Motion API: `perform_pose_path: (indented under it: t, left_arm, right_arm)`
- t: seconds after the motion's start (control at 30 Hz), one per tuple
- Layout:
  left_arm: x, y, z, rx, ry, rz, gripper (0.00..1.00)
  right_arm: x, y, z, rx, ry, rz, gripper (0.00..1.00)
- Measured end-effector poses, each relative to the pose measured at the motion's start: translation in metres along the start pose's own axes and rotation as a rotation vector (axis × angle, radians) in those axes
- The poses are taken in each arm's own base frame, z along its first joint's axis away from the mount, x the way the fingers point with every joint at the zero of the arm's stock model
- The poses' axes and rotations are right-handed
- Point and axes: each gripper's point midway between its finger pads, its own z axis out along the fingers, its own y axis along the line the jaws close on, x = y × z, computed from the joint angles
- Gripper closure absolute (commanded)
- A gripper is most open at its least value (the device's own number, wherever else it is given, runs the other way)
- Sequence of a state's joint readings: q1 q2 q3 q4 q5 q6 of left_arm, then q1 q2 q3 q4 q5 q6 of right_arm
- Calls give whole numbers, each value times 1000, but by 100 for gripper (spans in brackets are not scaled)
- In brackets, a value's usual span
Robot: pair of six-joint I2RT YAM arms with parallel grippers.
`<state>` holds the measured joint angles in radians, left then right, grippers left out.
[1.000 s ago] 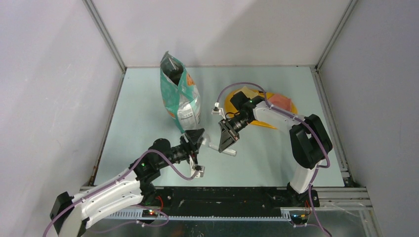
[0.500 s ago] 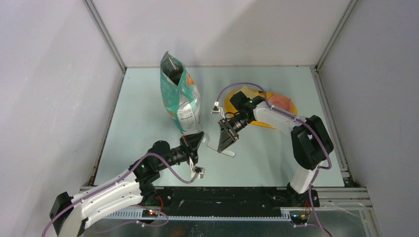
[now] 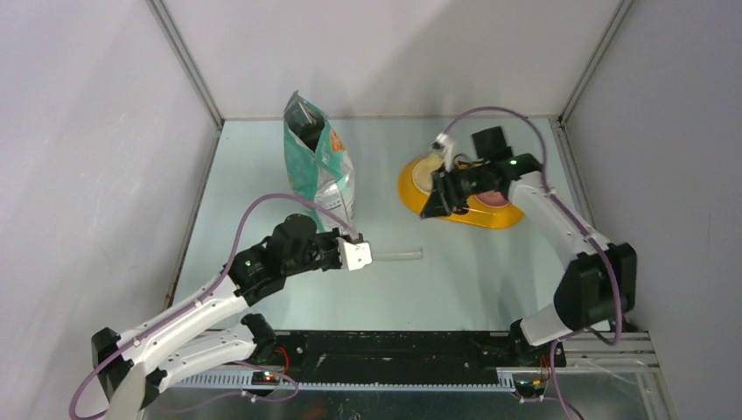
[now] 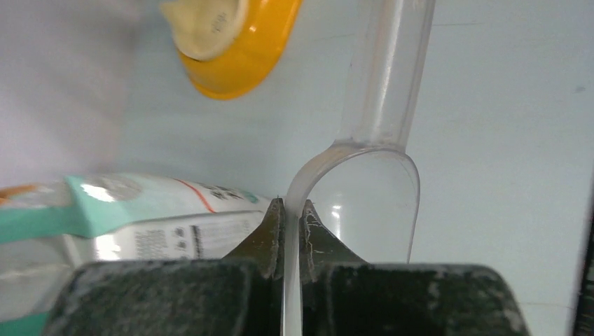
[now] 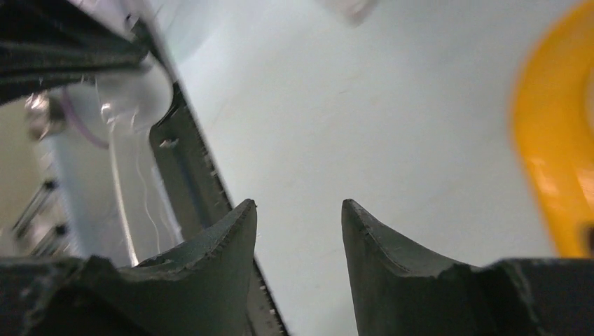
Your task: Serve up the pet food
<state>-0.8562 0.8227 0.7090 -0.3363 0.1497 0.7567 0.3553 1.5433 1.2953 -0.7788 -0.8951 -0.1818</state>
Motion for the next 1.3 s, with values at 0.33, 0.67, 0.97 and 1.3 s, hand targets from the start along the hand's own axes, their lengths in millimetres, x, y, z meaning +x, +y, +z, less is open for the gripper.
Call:
perform_pose_path:
  t: [0.33,0.67,0.97,1.3]
  left_arm:
    - [-2,-22,-5,194,127,-268,100]
    - [-48,1,-6,180,25,-408,100]
    - [-54,-1,-6,186,15,-495,100]
    - [-67,34,-16,118,14,-564,100]
  right_arm:
    - [-51,-67,-160,418,-403,82,45]
    - [-46,-10,-185,405,-549,-6,2]
    - [-12,4,-131,127,-483,214,1]
    - [-16,42,-109,-126,-415,322,13]
